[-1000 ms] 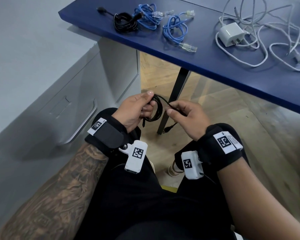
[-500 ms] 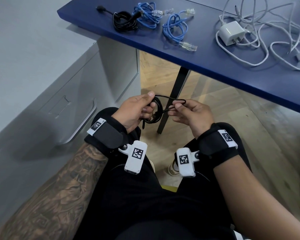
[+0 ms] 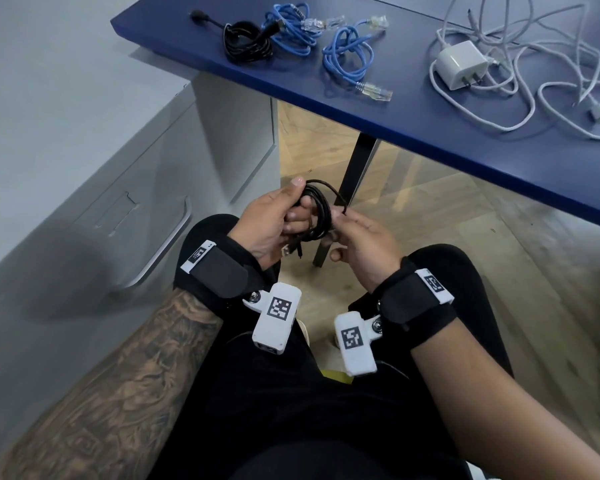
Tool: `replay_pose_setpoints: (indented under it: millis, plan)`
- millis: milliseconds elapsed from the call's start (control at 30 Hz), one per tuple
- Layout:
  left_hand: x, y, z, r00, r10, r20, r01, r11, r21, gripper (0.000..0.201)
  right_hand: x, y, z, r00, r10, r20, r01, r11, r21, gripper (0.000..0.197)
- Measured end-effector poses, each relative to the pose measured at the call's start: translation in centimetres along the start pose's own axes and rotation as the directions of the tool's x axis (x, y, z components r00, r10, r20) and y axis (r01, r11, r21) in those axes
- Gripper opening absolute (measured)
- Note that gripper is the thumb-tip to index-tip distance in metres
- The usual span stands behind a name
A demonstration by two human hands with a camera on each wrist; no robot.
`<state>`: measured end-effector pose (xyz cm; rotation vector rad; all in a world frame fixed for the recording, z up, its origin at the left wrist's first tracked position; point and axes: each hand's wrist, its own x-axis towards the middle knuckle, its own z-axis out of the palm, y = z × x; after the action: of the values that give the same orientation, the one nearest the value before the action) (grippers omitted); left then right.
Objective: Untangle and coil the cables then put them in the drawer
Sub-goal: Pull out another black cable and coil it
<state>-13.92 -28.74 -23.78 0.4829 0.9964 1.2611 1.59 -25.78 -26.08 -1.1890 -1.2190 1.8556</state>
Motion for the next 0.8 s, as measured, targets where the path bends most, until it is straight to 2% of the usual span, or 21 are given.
replay_pose_setpoints:
  millis: [67,100,133,200,233,267,333,500,533,667,733,800]
  plan:
    - [0.2,-0.1,-0.1,0.998,0.035,-0.060,-0.037,0.999,-0.028,0.034,-0.1,0.1,0.3,0.999,-0.002,0.048,0.001,1.000,0.030,0.028]
    - [0.3,-0.2,-0.1,0.995,0.048,-0.086,-0.051,0.998,-0.041,0.034,-0.2,0.0,0.3,0.995,-0.057,0.079,0.059,0.998,-0.028,0.041]
    - [0.4,-0.3,0.0,0.992,0.052,-0.114,-0.058,0.997,-0.051,0.033,-0.3,0.2,0.3,0.985,-0.125,0.120,0.141,0.980,-0.139,0.063]
    - [0.4,-0.5,0.2,0.986,0.056,-0.154,-0.066,0.996,-0.059,0.033,-0.3,0.6,0.4,0.963,-0.190,0.189,0.251,0.889,-0.384,0.107]
    - [0.4,-0.6,0.3,0.985,0.060,-0.164,-0.071,0.995,-0.065,0.034,-0.4,0.6,0.7,0.961,-0.210,0.179,0.270,0.845,-0.461,0.115]
    - [0.4,-0.8,0.6,0.984,0.063,-0.166,-0.076,0.995,-0.069,0.036,-0.3,0.7,0.9,0.957,-0.244,0.155,0.289,0.829,-0.479,0.116]
    - [0.5,-1.3,0.9,0.984,0.068,-0.166,-0.083,0.993,-0.087,0.038,-0.2,0.7,1.2,0.946,-0.310,0.092,0.318,0.842,-0.436,0.097]
    - [0.6,-1.9,0.9,0.982,0.124,-0.143,-0.125,0.992,-0.001,0.044,0.1,-0.7,0.7,0.952,-0.306,0.009,0.296,0.913,-0.280,0.013]
    - [0.6,-2.0,1.0,0.985,0.126,-0.121,-0.124,0.992,0.028,0.044,0.1,-0.9,0.5,0.950,-0.312,-0.004,0.298,0.911,-0.283,0.009]
    - [0.7,-1.9,0.9,0.987,0.149,-0.063,-0.142,0.985,0.102,0.041,0.1,-1.0,0.0,0.943,-0.332,-0.004,0.310,0.884,-0.351,0.017]
    - [0.8,-1.9,0.7,0.983,0.161,-0.083,-0.143,0.972,0.188,0.044,0.1,-1.0,0.0,0.940,-0.341,0.003,0.322,0.884,-0.339,0.016]
    - [0.8,-2.1,0.6,0.975,0.195,-0.104,-0.162,0.952,0.260,0.034,0.1,-1.2,0.1,0.934,-0.355,0.029,0.343,0.876,-0.339,0.010]
